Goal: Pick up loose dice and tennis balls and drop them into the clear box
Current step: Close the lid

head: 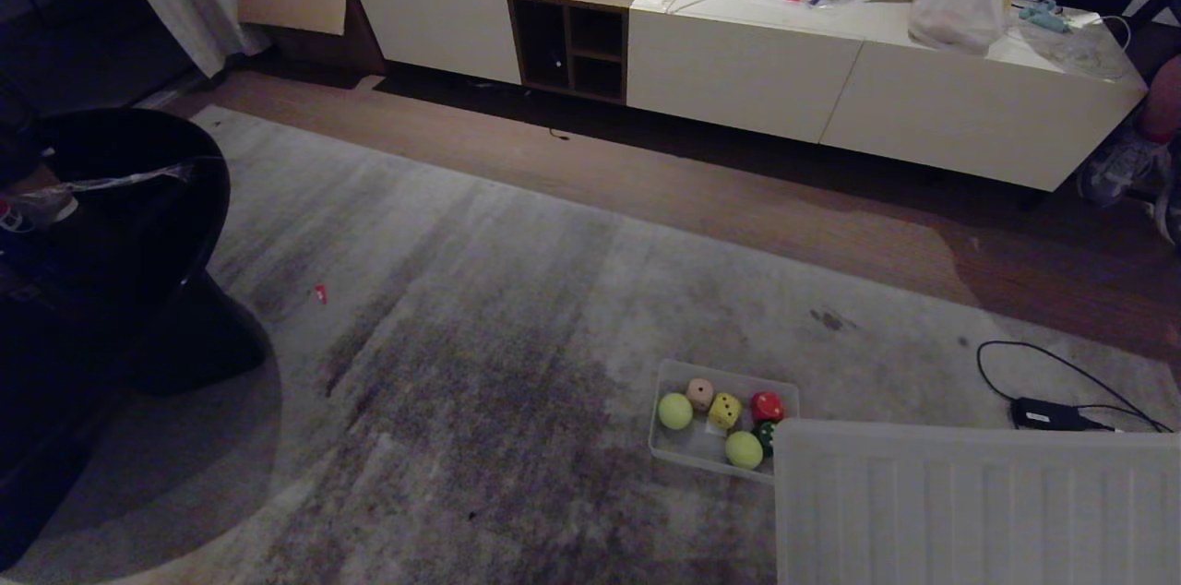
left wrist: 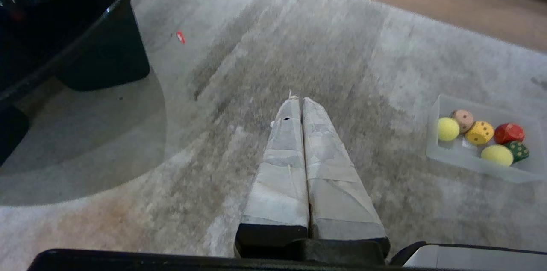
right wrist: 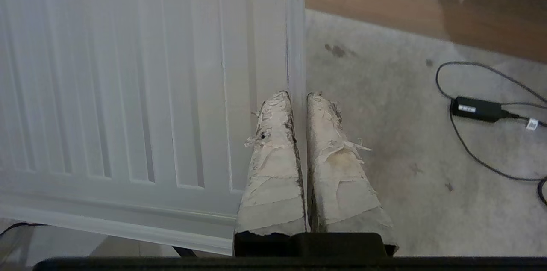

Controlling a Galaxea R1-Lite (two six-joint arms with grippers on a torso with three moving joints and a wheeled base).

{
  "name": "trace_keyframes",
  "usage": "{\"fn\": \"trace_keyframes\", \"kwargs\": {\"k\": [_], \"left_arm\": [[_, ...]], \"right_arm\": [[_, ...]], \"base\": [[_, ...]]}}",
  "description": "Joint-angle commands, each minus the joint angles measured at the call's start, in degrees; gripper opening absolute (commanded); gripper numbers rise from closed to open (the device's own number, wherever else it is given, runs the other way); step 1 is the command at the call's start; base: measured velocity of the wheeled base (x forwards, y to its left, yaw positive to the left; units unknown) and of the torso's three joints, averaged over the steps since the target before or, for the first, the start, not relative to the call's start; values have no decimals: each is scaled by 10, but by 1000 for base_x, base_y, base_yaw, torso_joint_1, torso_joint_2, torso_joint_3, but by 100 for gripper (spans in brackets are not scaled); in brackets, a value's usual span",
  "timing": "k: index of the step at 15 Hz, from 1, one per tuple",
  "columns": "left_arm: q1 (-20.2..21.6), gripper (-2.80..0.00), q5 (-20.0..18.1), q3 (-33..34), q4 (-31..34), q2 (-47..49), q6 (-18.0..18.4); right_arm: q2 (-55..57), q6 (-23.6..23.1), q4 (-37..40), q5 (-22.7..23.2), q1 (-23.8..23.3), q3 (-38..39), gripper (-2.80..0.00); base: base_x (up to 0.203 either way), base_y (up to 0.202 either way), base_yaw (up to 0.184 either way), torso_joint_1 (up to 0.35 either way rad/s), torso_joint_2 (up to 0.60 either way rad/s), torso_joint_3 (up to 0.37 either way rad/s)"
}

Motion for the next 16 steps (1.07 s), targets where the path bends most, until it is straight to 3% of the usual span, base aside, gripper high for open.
{"fn": "trace_keyframes", "kwargs": {"k": [1, 16], "left_arm": [[0, -280, 0, 1, 0, 1, -1], [0, -280, -1, 1, 0, 1, 0]], "right_arm": [[1, 0, 0, 0, 0, 1, -280], [1, 0, 0, 0, 0, 1, -280]], "base": [[0, 0, 0, 1, 1, -162], [0, 0, 0, 0, 3, -197]]}}
